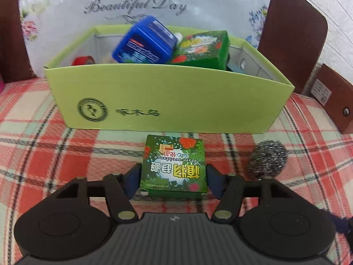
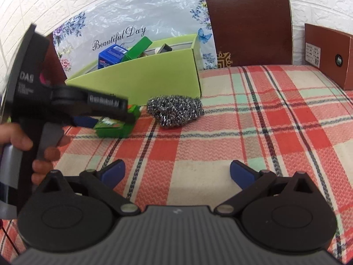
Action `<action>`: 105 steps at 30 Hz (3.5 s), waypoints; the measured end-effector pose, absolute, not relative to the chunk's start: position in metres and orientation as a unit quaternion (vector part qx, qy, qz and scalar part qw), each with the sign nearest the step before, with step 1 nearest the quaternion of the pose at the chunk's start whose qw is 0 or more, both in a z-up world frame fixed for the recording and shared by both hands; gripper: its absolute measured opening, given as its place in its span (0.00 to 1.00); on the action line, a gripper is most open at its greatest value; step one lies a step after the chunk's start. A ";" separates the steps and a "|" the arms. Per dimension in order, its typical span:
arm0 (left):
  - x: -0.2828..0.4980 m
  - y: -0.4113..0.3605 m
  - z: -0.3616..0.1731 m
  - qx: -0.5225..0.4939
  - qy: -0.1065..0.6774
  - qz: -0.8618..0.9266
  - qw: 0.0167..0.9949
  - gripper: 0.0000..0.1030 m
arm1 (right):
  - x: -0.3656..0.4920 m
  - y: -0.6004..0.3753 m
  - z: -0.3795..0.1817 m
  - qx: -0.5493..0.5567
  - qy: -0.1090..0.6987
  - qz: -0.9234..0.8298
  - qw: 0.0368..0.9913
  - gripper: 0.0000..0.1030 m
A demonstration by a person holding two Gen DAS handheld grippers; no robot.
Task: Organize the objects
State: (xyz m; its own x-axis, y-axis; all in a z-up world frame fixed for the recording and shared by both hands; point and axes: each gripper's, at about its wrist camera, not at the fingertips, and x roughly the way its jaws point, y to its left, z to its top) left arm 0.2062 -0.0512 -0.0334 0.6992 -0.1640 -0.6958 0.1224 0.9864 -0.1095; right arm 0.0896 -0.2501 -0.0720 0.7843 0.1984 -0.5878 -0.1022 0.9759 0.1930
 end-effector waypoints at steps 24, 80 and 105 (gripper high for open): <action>0.146 -0.022 -0.034 -0.025 0.398 -0.087 0.913 0.61 | 0.110 -0.247 -0.071 0.063 0.328 0.106 0.937 0.41; 0.221 0.026 0.071 -0.014 0.233 -0.047 0.971 0.91 | 0.176 -0.229 0.004 -0.009 0.194 0.086 0.977 1.00; 0.066 -0.023 0.054 -0.007 0.290 -0.015 0.957 0.96 | 0.043 -0.235 0.008 0.014 0.257 0.045 0.965 1.00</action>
State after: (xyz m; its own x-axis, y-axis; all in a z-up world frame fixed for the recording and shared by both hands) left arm 0.0663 -0.0225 0.0541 0.8311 -0.0322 -0.5552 0.0238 0.9995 -0.0223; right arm 0.0428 -0.2350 0.0080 0.8642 0.0942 -0.4942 -0.0801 0.9955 0.0498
